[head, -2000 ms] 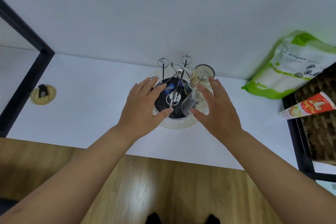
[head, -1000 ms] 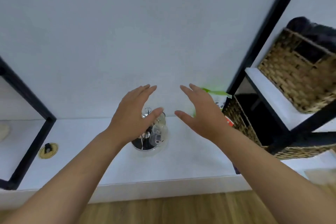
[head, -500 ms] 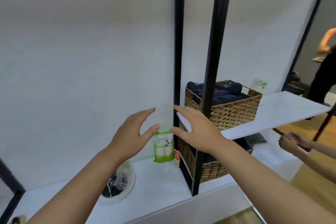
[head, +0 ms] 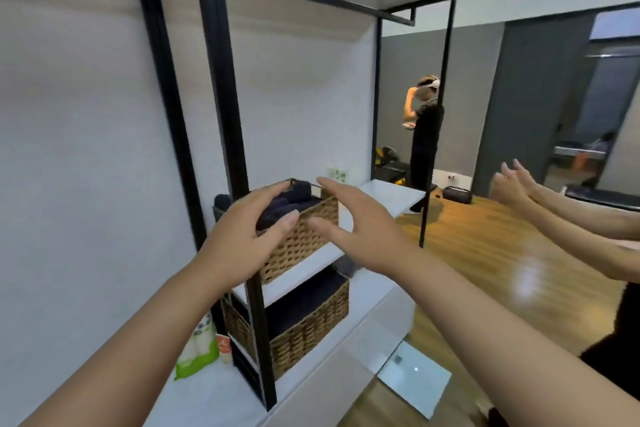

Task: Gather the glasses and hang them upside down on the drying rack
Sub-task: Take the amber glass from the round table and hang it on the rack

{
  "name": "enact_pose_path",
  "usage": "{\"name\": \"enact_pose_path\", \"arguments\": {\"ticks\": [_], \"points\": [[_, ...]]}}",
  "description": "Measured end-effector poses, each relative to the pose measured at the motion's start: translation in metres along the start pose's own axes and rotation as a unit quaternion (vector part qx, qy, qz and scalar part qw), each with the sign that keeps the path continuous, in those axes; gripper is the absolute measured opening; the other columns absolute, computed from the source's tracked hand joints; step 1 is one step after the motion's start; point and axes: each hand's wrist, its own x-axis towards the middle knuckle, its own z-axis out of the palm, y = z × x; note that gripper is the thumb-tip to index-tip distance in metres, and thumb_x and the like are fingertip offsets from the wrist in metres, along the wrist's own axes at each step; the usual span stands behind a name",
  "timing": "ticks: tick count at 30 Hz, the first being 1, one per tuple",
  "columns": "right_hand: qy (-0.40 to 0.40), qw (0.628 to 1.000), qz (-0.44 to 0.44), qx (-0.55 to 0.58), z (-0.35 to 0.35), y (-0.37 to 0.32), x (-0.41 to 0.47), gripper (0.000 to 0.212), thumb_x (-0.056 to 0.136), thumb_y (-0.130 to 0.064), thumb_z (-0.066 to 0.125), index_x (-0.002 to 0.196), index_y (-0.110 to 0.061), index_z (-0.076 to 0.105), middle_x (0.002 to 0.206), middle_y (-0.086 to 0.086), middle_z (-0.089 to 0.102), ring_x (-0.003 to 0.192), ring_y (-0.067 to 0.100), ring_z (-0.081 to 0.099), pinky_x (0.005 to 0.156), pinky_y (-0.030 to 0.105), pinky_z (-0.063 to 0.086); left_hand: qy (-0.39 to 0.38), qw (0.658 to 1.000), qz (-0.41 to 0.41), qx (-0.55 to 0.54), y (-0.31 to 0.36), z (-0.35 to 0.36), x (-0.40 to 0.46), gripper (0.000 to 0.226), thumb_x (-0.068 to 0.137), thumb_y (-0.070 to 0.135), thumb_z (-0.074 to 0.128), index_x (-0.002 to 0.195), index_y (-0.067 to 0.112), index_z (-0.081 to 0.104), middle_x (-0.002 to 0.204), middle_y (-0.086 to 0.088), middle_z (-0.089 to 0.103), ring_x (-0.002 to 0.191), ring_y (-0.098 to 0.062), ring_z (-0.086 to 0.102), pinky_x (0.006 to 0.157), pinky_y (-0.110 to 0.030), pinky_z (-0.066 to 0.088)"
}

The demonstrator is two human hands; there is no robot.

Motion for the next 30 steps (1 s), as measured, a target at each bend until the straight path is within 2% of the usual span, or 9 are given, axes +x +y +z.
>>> {"name": "enact_pose_path", "arguments": {"ticks": [2, 6, 7, 9, 10, 15, 22, 27, 30], "points": [[0.014, 0.999, 0.038, -0.019, -0.015, 0.010, -0.015, 0.069, 0.099, -0.058, 0.060, 0.160, -0.041, 0.034, 0.163, -0.017, 0.039, 0.143, -0.002, 0.034, 0.107, 0.014, 0.025, -0.032, 0.999, 0.022, -0.015, 0.003, 0.022, 0.013, 0.063, 0.096, 0.068, 0.049, 0.152, 0.040, 0.045, 0.152, 0.021, 0.048, 0.138, 0.005, 0.042, 0.116, -0.030, 0.036], [0.052, 0.991, 0.120, -0.040, -0.041, 0.034, -0.052, 0.071, 0.096, -0.062, 0.061, 0.159, -0.042, 0.035, 0.163, -0.016, 0.041, 0.149, 0.005, 0.035, 0.118, 0.031, 0.033, -0.106, 0.992, 0.051, -0.053, 0.013, 0.073, 0.032, 0.065, 0.094, 0.073, 0.048, 0.152, 0.044, 0.043, 0.154, 0.025, 0.045, 0.141, 0.001, 0.041, 0.116, -0.031, 0.036], [0.066, 0.987, 0.137, -0.045, -0.049, 0.040, -0.064, 0.071, 0.096, -0.062, 0.062, 0.159, -0.041, 0.037, 0.162, -0.015, 0.042, 0.148, 0.006, 0.037, 0.120, 0.034, 0.034, -0.125, 0.988, 0.064, -0.071, 0.020, 0.087, 0.036, 0.065, 0.094, 0.073, 0.049, 0.151, 0.044, 0.044, 0.154, 0.025, 0.045, 0.141, 0.002, 0.041, 0.116, -0.029, 0.038], [0.095, 0.979, 0.171, -0.060, -0.065, 0.048, -0.089, 0.071, 0.096, -0.057, 0.063, 0.159, -0.036, 0.040, 0.161, -0.013, 0.045, 0.147, 0.006, 0.039, 0.119, 0.033, 0.036, -0.156, 0.979, 0.091, -0.096, 0.037, 0.117, 0.041, 0.064, 0.092, 0.069, 0.049, 0.150, 0.042, 0.046, 0.151, 0.025, 0.046, 0.136, 0.008, 0.040, 0.104, -0.006, 0.034], [0.107, 0.974, 0.188, -0.068, -0.073, 0.051, -0.103, 0.070, 0.096, -0.056, 0.064, 0.159, -0.035, 0.040, 0.161, -0.012, 0.046, 0.147, 0.006, 0.040, 0.117, 0.031, 0.036, -0.171, 0.974, 0.106, -0.108, 0.048, 0.132, 0.043, 0.065, 0.091, 0.067, 0.049, 0.150, 0.040, 0.046, 0.149, 0.025, 0.046, 0.133, 0.010, 0.039, 0.099, -0.001, 0.030], [0.172, 0.936, 0.281, -0.125, -0.122, 0.068, -0.193, 0.067, 0.097, -0.056, 0.063, 0.158, -0.034, 0.043, 0.159, -0.010, 0.048, 0.146, 0.006, 0.042, 0.115, 0.027, 0.036, -0.276, 0.930, 0.171, -0.169, 0.115, 0.219, 0.040, 0.064, 0.094, 0.069, 0.050, 0.152, 0.043, 0.043, 0.154, 0.021, 0.046, 0.140, 0.000, 0.042, 0.108, -0.029, 0.038], [0.285, 0.848, 0.410, -0.181, -0.213, 0.072, -0.335, 0.069, 0.095, -0.061, 0.061, 0.157, -0.038, 0.042, 0.158, -0.013, 0.050, 0.145, 0.005, 0.043, 0.117, 0.034, 0.039, -0.365, 0.859, 0.262, -0.247, 0.252, 0.331, 0.016, 0.061, 0.095, 0.062, 0.054, 0.152, 0.040, 0.046, 0.154, 0.017, 0.048, 0.141, -0.004, 0.043, 0.115, -0.039, 0.039], [0.360, 0.769, 0.483, -0.212, -0.257, 0.056, -0.436, 0.065, 0.097, -0.055, 0.064, 0.156, -0.034, 0.046, 0.154, -0.009, 0.054, 0.142, 0.008, 0.047, 0.111, 0.032, 0.042, -0.433, 0.796, 0.317, -0.282, 0.350, 0.401, -0.020, 0.078, 0.086, 0.082, 0.046, 0.153, 0.042, 0.043, 0.154, 0.017, 0.049, 0.143, -0.005, 0.043, 0.118, -0.042, 0.038], [0.397, 0.720, 0.521, -0.228, -0.279, 0.038, -0.493, 0.065, 0.097, -0.057, 0.063, 0.155, -0.036, 0.047, 0.154, -0.007, 0.054, 0.143, 0.012, 0.047, 0.113, 0.040, 0.043, -0.448, 0.764, 0.364, -0.287, 0.413, 0.432, -0.045, 0.070, 0.093, 0.071, 0.049, 0.154, 0.038, 0.043, 0.154, 0.014, 0.049, 0.143, -0.007, 0.043, 0.115, -0.038, 0.038]]}}
